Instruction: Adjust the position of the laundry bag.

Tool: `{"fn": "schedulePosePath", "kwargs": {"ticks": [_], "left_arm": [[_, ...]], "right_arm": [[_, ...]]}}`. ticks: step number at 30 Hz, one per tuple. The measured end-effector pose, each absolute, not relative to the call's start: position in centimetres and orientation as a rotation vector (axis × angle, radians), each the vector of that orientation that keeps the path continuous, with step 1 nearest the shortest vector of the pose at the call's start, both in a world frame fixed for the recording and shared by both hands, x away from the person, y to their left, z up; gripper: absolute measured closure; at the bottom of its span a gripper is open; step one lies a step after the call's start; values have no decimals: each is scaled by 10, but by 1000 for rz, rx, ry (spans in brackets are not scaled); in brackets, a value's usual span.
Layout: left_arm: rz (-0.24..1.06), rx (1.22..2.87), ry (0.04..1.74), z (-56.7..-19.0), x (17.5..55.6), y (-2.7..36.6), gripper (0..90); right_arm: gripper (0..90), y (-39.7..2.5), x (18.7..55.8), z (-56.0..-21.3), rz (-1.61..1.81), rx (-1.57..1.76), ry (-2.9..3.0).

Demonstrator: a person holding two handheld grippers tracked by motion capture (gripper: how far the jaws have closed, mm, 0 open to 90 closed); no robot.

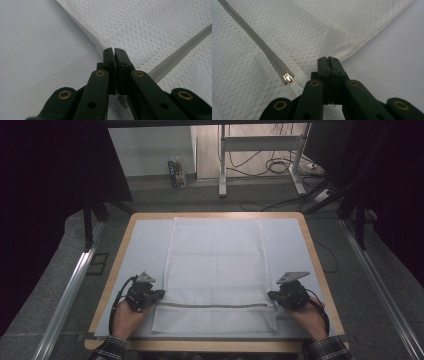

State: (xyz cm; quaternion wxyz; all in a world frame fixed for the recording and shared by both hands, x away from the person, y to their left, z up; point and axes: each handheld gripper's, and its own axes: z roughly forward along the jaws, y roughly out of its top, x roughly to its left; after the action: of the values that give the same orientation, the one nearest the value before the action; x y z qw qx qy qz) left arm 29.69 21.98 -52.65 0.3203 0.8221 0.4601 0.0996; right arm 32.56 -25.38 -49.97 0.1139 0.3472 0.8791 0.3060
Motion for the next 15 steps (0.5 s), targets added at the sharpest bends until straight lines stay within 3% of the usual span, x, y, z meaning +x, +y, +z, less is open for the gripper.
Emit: {"fn": "schedulePosePath", "kwargs": {"ticks": [4,8,15], "left_arm": [[281,2148,1202,-526,296,220,846],[320,2139,1191,-525,295,218,705],[398,2120,1125,-523,284,212,378]], "right_arm": [[856,-254,326,-499,905,1005,2574],[737,-255,326,-497,912,1007,2549],[516,-256,324,-495,933,989,2525]]}}
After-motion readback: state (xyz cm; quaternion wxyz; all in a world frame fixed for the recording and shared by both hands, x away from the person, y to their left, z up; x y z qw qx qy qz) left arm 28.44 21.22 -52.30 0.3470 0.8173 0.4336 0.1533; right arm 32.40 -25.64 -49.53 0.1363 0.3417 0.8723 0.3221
